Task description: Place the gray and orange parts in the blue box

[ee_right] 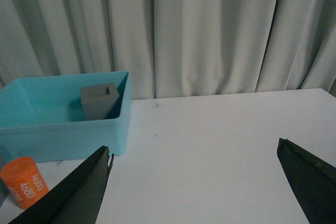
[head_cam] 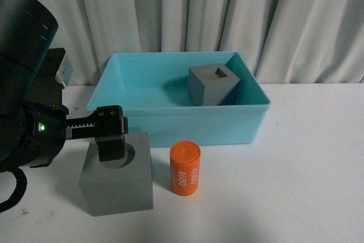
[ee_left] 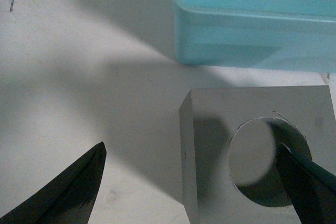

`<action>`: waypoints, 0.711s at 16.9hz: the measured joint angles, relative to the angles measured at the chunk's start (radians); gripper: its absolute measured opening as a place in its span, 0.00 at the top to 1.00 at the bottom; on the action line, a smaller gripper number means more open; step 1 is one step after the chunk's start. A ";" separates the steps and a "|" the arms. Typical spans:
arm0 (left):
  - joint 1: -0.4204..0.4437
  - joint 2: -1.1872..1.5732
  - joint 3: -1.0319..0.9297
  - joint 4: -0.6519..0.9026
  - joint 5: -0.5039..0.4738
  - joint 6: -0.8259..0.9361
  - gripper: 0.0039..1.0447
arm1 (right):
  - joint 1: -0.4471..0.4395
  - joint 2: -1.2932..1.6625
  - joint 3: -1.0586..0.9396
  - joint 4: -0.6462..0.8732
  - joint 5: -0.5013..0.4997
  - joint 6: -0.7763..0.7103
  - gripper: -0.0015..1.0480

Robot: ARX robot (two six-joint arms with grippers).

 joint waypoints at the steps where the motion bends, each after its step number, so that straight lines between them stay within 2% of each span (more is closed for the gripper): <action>1: -0.004 0.002 -0.001 0.002 0.003 0.001 0.06 | 0.000 0.000 0.000 0.000 0.000 0.000 0.06; 12: -0.020 0.114 0.019 0.057 0.007 0.068 0.06 | 0.000 0.000 0.000 0.000 0.000 0.000 0.06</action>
